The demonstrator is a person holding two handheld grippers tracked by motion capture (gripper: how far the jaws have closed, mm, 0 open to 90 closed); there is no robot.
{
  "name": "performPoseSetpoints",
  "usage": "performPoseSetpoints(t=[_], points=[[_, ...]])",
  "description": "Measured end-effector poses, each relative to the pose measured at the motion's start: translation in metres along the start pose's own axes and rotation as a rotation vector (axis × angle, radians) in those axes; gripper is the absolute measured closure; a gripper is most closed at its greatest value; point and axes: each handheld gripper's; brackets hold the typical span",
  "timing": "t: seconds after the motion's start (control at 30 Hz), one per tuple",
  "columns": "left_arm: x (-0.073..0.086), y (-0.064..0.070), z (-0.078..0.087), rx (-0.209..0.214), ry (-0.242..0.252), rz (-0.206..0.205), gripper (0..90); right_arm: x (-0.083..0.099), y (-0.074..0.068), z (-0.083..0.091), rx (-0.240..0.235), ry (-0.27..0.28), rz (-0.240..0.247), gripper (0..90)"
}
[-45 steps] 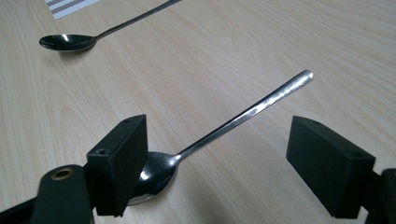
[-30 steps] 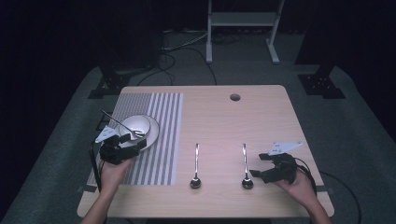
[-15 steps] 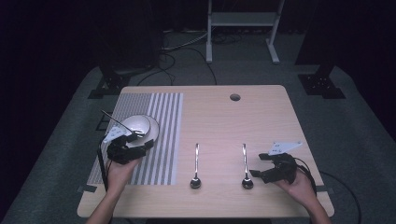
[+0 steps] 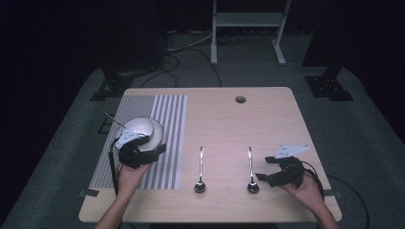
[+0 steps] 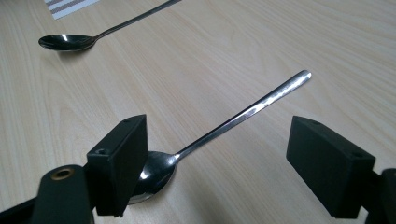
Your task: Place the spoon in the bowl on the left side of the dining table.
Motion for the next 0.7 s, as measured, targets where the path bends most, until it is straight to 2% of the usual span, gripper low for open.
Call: performPoseSetpoints(t=[0.1,0.27,0.4,0.7], points=[[0.002,0.008,-0.005,0.023,-0.002,-0.002,15.4,0.0,0.0,0.0,0.0,0.001,-0.001,19.6],[0.003,0.02,-0.013,0.043,-0.015,-0.031,15.4,0.001,0.0,0.001,0.0,0.003,0.0,19.6],[0.004,0.033,-0.019,0.078,-0.027,-0.054,15.4,0.001,0.001,0.001,0.001,0.005,-0.003,19.7],[0.012,0.045,-0.026,0.112,-0.057,-0.069,15.4,0.003,0.0,0.001,0.001,0.004,0.0,19.7]])
Point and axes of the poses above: each handheld gripper's, and its own axes: z roughly backward along the jaws, x roughly out of its underside, y roughly to its right, and after that the axes turned 6 degrees about -z, right-handed
